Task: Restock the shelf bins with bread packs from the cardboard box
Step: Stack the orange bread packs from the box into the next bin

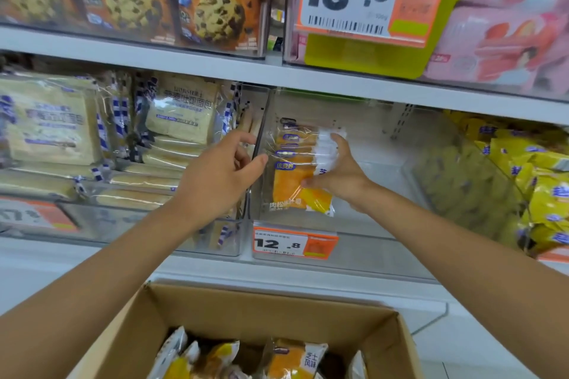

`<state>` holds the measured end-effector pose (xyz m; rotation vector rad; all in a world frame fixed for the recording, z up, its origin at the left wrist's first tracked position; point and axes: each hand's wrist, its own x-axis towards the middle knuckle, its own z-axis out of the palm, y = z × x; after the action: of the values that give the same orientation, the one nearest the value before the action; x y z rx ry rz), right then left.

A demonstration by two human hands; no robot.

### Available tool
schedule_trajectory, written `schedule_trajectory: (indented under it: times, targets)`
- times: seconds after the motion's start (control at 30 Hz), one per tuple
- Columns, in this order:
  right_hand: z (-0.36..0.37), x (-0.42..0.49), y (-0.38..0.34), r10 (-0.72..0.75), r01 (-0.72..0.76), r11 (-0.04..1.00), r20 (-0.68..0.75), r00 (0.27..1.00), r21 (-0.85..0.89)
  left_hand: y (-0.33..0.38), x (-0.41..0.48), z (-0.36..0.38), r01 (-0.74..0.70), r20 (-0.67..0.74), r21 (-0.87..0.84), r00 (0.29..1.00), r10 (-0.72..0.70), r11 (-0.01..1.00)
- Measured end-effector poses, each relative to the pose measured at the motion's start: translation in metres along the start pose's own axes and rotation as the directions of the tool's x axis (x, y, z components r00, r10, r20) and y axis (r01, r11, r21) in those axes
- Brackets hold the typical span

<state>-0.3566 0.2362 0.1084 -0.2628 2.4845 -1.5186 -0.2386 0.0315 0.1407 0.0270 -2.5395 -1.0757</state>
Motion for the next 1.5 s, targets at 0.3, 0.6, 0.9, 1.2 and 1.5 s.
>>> schedule_trajectory:
  times: [0.3,0.6,0.9,1.2,1.5]
  targets:
    - [-0.006,-0.018,-0.009,-0.482,0.516,0.271,0.349,0.803,-0.813,0.001,-0.001,-0.001,-0.002,0.014,0.008,1.0,0.001,1.0]
    - [0.009,-0.002,-0.005,-0.424,0.428,0.101,0.351,0.835,-0.898,-0.001,0.0,0.001,-0.005,0.015,0.017,1.0,0.005,1.0]
    - [0.013,0.002,-0.006,-0.386,0.402,0.171,0.314,0.867,-0.9,-0.001,0.0,0.001,-0.01,0.019,0.033,1.0,0.01,0.999]
    - [0.004,-0.067,-0.025,-0.553,0.422,0.568,0.052,0.831,-0.706,0.029,-0.013,-0.016,0.034,-0.062,0.129,0.998,-0.026,0.991]
    - [0.053,-0.203,0.033,-0.451,0.384,0.73,0.024,0.892,-0.566,0.014,-0.141,0.013,0.297,0.173,0.008,0.94,-0.294,0.955]
